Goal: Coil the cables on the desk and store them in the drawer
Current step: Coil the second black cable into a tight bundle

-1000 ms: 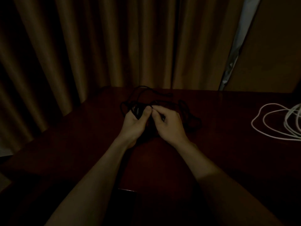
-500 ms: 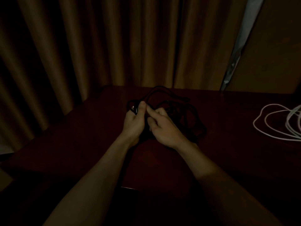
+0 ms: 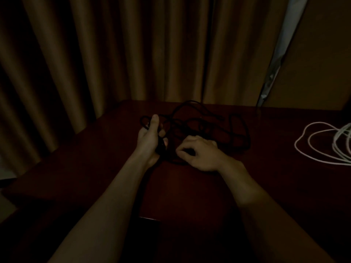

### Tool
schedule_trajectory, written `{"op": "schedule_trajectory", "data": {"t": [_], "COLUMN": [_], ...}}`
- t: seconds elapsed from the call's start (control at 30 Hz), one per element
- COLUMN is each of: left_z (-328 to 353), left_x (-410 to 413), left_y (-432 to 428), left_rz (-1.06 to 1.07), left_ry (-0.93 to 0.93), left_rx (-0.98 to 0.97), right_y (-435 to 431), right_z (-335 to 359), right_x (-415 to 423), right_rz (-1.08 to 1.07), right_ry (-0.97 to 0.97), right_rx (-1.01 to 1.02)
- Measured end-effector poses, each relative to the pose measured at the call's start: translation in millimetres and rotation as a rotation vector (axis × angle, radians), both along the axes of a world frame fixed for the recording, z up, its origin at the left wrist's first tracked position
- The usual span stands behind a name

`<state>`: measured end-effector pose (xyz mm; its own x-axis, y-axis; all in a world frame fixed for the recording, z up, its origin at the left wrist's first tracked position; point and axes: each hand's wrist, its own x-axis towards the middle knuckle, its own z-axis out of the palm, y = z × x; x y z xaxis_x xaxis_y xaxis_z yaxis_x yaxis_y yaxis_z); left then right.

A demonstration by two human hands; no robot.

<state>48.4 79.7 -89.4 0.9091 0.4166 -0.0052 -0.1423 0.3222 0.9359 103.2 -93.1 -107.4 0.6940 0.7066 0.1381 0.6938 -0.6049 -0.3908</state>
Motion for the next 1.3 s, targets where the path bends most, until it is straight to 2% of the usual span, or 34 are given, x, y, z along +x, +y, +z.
{"op": "schedule_trajectory", "data": {"t": [0.23,0.47,0.63,0.73,0.9,1.2,1.3], "left_z": [2,-8,-13,-10,-11,-9,-9], "left_x": [-5,-2,-2,-4,-4,-4,-5], "left_y": [-5,-1,-2,-3,0,6,6], "left_rz": [-0.086,-0.181,-0.331,-0.411,-0.472,-0.452,-0.470], "left_ry": [-0.010,-0.009,-0.092,-0.075,-0.051,-0.014,-0.023], "left_rx": [0.134,0.333,0.564,0.510,0.527,0.372,0.363], "right_y": [-9,-5,-7,-5,-3,-7,-8], "right_z": [10,9,8,5,4,7,4], "right_x": [5,-1,-2,1,8,8,11], "right_rz": [0.040,-0.001,0.022,0.024,0.019,-0.079,-0.103], "right_ry": [0.068,-0.132,-0.293,-0.314,-0.219,-0.064,-0.116], "right_rx": [-0.037,-0.071,0.185,0.308,0.500,0.359,0.356]}}
